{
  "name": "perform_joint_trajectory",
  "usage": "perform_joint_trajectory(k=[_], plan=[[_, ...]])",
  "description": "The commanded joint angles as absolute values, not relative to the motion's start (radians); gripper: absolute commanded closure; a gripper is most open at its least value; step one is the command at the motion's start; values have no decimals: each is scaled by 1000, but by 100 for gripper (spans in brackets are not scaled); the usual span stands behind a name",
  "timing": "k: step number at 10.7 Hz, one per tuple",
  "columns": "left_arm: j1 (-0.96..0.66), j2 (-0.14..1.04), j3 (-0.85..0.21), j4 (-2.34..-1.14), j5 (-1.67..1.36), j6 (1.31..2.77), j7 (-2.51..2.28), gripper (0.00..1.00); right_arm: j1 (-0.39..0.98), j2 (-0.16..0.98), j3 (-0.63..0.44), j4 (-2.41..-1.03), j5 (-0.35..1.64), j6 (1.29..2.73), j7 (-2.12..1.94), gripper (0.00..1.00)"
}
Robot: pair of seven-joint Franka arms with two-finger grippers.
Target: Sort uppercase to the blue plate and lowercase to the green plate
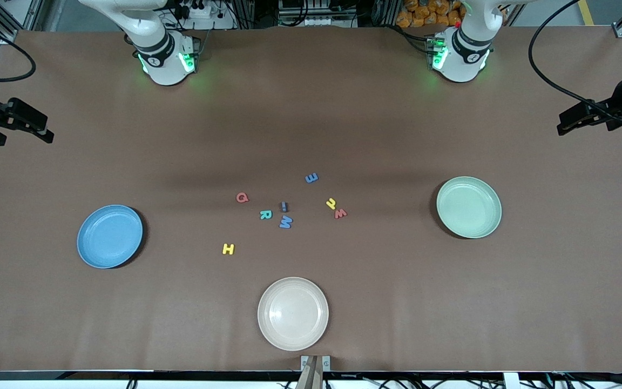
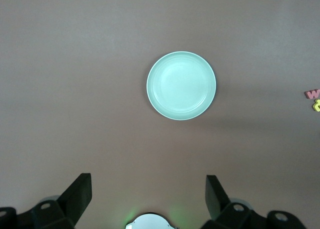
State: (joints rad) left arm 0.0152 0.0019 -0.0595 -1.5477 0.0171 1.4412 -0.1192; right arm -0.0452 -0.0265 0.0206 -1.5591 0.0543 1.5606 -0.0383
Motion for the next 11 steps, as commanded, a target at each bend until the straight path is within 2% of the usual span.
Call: perform_joint_trajectory(k=[1, 11], plan=[[6, -25, -44, -1575, -8, 1450, -103, 0, -40, -8, 18, -1523, 44, 1537, -46, 0], [0, -20, -51, -1574, 0, 1459, -149, 0, -35, 6, 21, -1531, -1, 1539, -45, 0]])
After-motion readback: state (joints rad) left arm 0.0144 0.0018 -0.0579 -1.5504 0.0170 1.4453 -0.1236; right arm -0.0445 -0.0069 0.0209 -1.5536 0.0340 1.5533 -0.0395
